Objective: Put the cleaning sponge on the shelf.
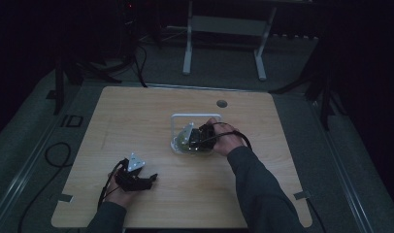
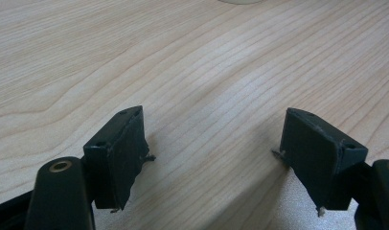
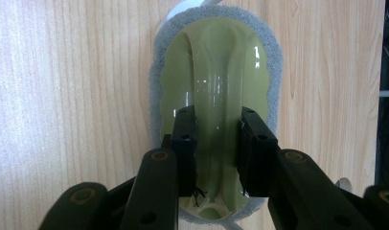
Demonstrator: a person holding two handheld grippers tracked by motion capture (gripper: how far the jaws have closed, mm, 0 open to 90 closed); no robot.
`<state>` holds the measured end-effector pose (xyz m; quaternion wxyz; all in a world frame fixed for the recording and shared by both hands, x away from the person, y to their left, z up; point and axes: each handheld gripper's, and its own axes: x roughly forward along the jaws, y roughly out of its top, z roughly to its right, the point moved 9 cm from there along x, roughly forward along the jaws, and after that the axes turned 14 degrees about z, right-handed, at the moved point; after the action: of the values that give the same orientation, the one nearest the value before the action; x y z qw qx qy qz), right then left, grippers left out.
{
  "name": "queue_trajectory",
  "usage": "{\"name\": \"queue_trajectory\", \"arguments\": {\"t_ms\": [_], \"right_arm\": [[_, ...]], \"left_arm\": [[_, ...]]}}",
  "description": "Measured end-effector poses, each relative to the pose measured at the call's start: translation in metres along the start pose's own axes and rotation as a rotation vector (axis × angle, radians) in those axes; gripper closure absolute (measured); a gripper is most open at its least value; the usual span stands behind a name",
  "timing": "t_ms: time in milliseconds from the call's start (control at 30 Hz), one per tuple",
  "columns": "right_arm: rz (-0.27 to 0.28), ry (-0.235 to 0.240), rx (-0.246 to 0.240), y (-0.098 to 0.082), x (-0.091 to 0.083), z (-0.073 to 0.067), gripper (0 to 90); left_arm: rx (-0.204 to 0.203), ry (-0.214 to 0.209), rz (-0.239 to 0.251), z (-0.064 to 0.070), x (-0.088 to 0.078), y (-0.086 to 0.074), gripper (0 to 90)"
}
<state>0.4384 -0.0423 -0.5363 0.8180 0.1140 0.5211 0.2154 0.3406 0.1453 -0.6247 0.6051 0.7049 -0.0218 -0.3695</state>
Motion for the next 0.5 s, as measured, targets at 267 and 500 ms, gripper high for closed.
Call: {"name": "queue_trajectory", "arguments": {"t_ms": [267, 500], "right_arm": [[-0.005, 0.002, 0.002, 0.0, 0.006, 0.0, 71.6], [-0.017, 0.006, 0.001, 0.0, 0.011, -0.001, 71.6]], "left_arm": [[-0.001, -0.001, 0.0, 0.0, 0.0, 0.0, 24.2], [-0.001, -0.001, 0.0, 0.0, 0.0, 0.0, 24.2]]}}
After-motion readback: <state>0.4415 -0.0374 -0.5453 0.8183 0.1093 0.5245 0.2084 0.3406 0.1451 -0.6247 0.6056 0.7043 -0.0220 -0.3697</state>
